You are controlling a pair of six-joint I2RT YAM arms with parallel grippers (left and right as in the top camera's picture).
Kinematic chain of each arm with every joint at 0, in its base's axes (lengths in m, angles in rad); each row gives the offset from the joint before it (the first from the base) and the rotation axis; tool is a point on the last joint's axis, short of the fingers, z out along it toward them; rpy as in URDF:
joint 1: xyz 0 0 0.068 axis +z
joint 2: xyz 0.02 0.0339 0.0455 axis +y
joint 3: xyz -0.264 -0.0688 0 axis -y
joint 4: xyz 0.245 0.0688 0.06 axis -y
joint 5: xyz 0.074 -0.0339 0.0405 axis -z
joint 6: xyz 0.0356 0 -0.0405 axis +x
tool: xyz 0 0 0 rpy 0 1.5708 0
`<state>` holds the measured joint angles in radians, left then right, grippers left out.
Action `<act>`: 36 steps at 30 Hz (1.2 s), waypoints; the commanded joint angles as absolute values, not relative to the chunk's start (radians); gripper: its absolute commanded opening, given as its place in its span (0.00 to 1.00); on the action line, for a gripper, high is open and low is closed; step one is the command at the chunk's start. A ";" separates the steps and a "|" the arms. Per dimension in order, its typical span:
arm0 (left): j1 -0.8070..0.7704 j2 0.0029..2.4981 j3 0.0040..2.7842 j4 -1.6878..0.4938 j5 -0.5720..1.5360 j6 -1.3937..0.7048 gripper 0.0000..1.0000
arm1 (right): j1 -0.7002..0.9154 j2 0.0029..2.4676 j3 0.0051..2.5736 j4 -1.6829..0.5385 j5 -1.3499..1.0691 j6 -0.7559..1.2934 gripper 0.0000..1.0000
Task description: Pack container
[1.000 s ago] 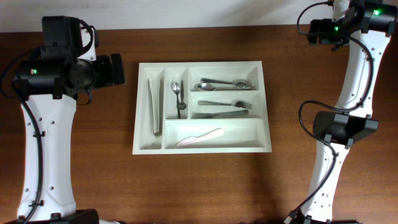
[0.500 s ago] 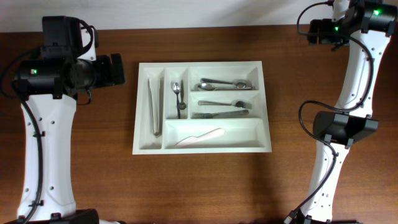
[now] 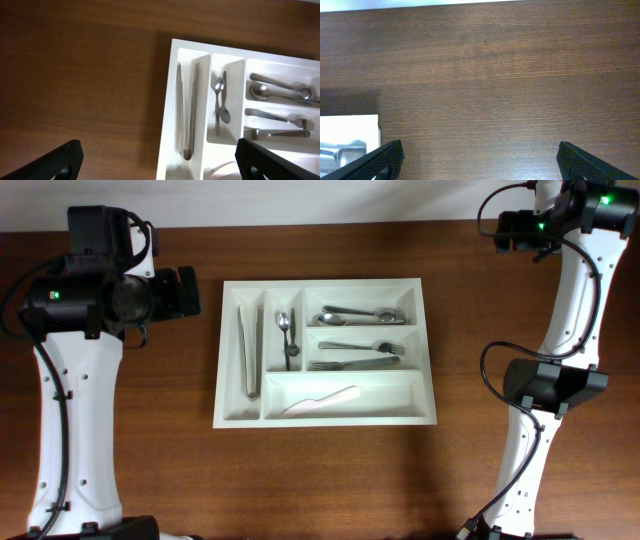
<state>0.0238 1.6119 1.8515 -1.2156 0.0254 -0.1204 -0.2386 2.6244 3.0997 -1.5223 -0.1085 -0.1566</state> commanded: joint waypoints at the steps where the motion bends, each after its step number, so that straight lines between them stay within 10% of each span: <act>1: 0.027 1.609 1.860 -1.217 0.014 -0.111 0.99 | -0.236 2.606 3.107 -1.523 -0.100 -0.148 0.99; 21: 0.027 1.609 1.860 -1.217 0.014 -0.111 0.99 | -0.215 2.207 3.034 -1.354 -0.233 -0.148 0.99; 36: 0.027 1.609 1.860 -1.217 0.014 -0.111 0.99 | -0.203 1.040 1.615 -0.653 -0.143 -0.149 0.99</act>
<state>0.0238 1.6119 1.8515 -1.2167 0.0223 -0.1204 -0.2085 1.1912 1.8893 -0.7124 -0.1989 -0.1574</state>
